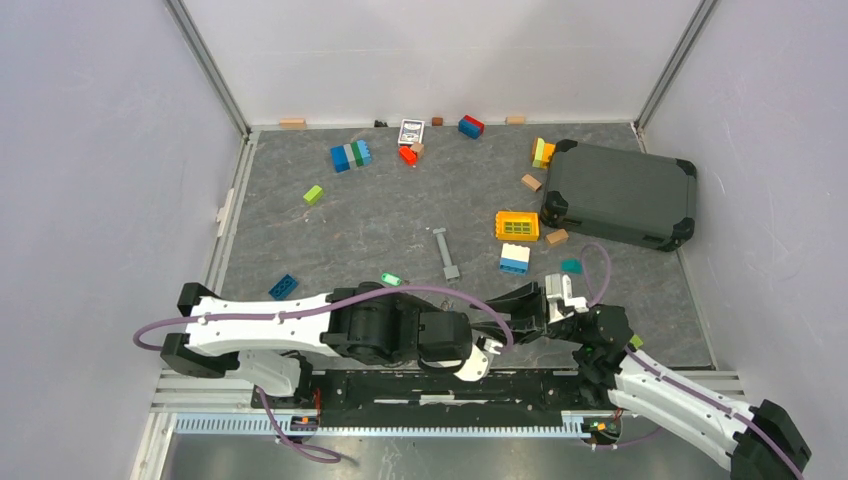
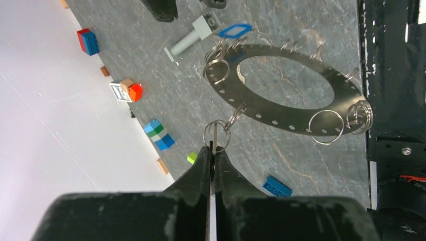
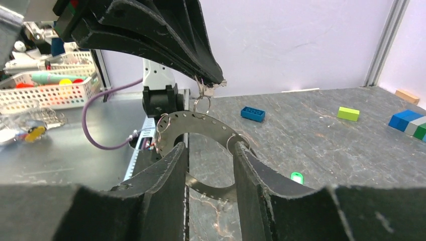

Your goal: Remove the keys from the keyring

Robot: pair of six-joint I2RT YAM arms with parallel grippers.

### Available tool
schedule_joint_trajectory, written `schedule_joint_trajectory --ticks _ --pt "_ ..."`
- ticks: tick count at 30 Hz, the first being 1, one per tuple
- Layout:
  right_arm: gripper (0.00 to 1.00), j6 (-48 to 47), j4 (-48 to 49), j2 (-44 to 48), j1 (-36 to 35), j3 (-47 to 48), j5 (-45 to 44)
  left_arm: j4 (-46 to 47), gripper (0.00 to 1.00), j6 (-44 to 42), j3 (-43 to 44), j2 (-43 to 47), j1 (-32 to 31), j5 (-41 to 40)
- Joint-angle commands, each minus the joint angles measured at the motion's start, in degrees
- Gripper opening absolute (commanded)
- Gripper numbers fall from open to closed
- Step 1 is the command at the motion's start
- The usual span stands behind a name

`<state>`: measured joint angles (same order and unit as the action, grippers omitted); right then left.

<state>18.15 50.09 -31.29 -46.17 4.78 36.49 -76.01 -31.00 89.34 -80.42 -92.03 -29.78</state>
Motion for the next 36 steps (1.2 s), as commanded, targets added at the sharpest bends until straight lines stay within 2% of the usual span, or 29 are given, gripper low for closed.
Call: schedule_joint_trajectory --ticks 1,7,12,21,28,30,32,36 --pt "0.44 4.40 12.43 -1.50 -2.81 -1.92 -6.21 2.88 0.02 -0.52 3.84 0.32 -0.43 1.74" --pt "0.44 -4.62 9.34 -5.95 -13.69 1.12 -16.14 2.88 0.02 0.60 5.72 -2.07 -0.40 2.00" --pt "0.43 -9.57 9.82 -8.55 -18.81 1.43 -24.72 2.87 0.02 1.01 7.02 -3.34 -0.43 2.44" --pt "0.42 -16.14 11.44 -12.44 -26.77 2.40 -34.72 3.01 0.02 0.66 8.59 -4.87 -0.40 3.06" --pt "0.33 -17.25 14.96 -15.12 -28.62 2.25 -41.30 3.10 0.02 0.48 9.10 -5.58 -0.36 3.65" --pt "0.20 -17.29 15.15 -15.34 -28.79 2.32 -41.59 3.06 0.02 0.58 9.01 -5.54 -0.42 3.67" --pt "0.13 -17.45 14.50 -15.15 -28.87 2.54 -41.67 3.14 0.02 0.66 8.77 -5.34 -0.43 3.68" --pt "0.11 -17.51 13.81 -14.03 -28.89 2.18 -41.86 3.19 0.02 1.19 8.16 -4.73 -0.38 3.85"
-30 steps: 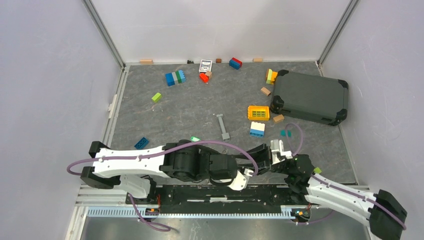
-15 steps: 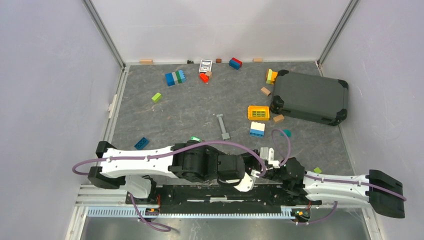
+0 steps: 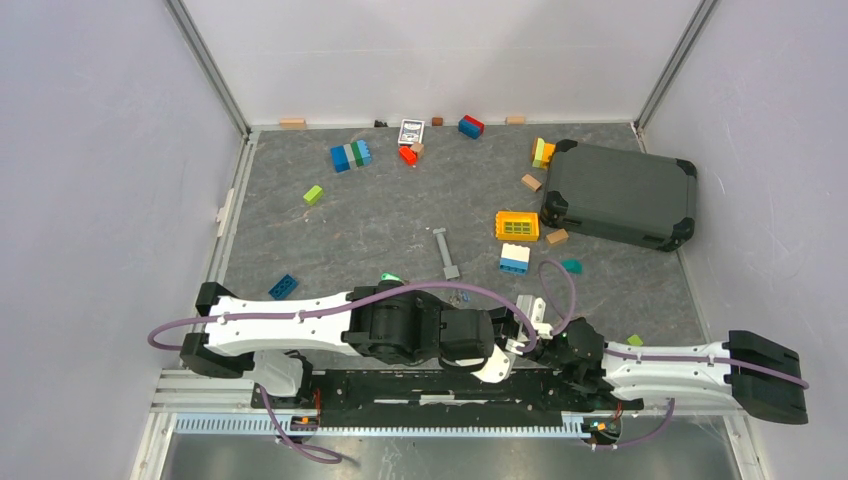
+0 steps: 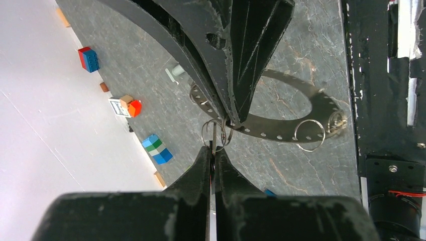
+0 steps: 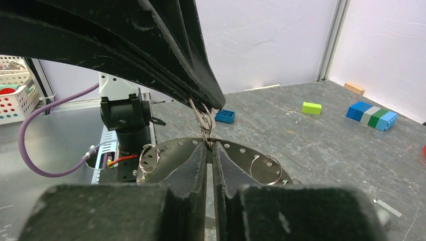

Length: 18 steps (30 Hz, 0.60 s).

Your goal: Remove the keys from the keyring

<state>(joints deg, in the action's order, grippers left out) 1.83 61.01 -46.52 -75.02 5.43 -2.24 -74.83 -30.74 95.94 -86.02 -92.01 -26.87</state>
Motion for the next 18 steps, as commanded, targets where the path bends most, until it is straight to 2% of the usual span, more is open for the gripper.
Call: schedule_joint_trajectory --ticks 1,5,9,12,16,18 --pt "0.11 -1.21 2.85 1.60 -0.02 1.30 -3.12 2.20 0.02 1.00 1.32 1.03 -0.45 1.02" --pt "0.19 -1.12 2.97 2.36 -0.03 1.14 -1.95 2.58 0.02 1.09 0.52 1.61 -0.44 1.12" --pt "0.20 -0.76 3.40 2.19 -0.12 1.32 -0.95 2.58 0.02 1.05 0.56 1.46 -0.45 1.25" --pt "0.14 -0.71 3.30 2.03 -0.13 1.59 -0.40 2.54 0.02 1.09 0.58 1.39 -0.40 1.21" --pt "0.00 -0.89 2.65 2.10 -0.20 1.46 -0.29 2.51 0.02 1.38 0.56 1.54 -0.41 1.21" --pt "0.00 -1.09 1.92 2.72 -0.21 1.50 -0.13 2.57 0.02 1.55 0.26 1.81 -0.42 0.83"
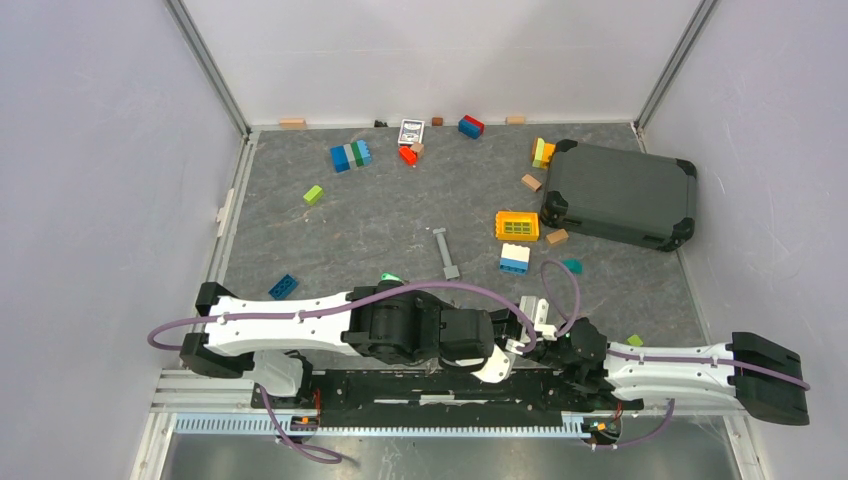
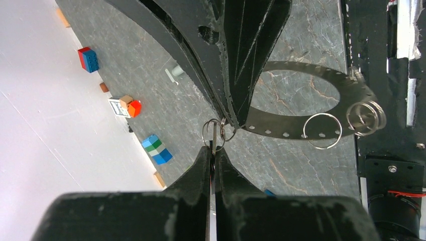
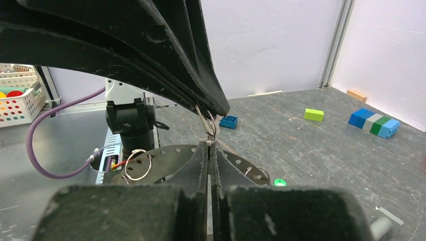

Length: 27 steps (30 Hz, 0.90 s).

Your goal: Remove the keys from the keyring

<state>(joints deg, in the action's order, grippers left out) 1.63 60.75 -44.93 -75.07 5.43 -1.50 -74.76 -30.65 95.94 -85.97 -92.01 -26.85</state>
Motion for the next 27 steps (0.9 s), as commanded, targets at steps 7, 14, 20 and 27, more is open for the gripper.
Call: schedule_joint_trajectory --ticks 7,14,20,27 --pt "0.00 -5.52 -11.76 7.71 -0.16 3.95 0.13 7.21 0.02 4.18 -5.49 7.52 -0.37 -2.07" --pt "0.00 -10.84 -24.80 13.59 -0.17 7.78 1.33 18.40 0.02 7.52 -15.43 17.88 -0.37 0.89" --pt "0.00 -12.74 -27.22 14.12 -0.14 10.64 7.04 27.78 0.02 9.52 -22.86 23.18 -0.36 4.94" --pt "0.00 -13.23 -24.90 15.88 -0.17 11.10 11.89 33.38 0.04 11.97 -28.48 25.93 -0.38 5.61"
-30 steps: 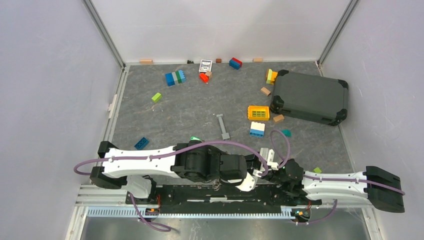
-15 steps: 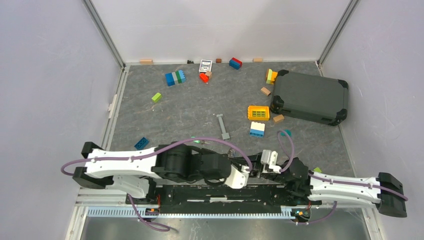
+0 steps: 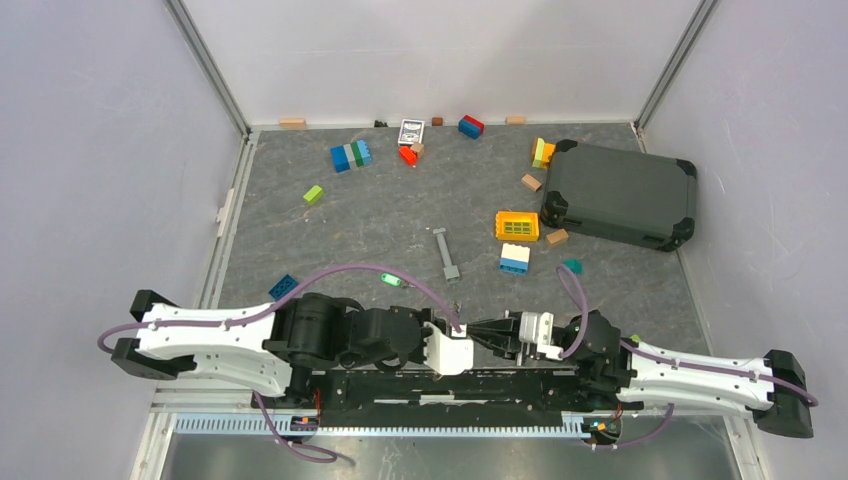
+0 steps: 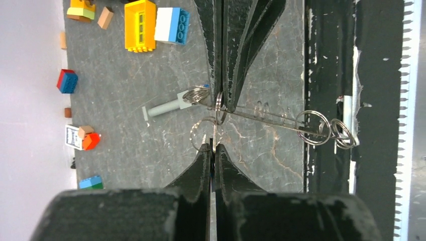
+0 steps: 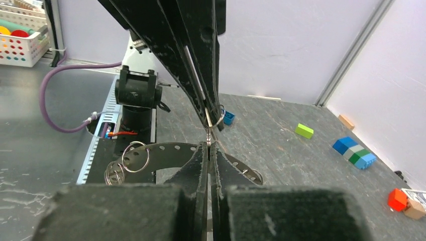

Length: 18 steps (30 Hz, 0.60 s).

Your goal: Remove the keys from the keyring

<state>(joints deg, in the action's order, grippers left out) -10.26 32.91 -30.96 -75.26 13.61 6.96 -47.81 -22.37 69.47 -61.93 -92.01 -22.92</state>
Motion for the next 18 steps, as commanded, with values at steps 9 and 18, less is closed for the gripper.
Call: schedule_joint_trajectory --ticks 9,18 --pt "0.00 -1.69 3.22 4.28 0.03 4.23 3.80 13.58 0.11 5.86 -8.07 5.78 -0.41 3.86" --pt "0.00 -3.82 0.78 5.10 0.04 6.46 7.65 19.77 0.40 6.90 -12.06 7.91 -0.40 6.21"
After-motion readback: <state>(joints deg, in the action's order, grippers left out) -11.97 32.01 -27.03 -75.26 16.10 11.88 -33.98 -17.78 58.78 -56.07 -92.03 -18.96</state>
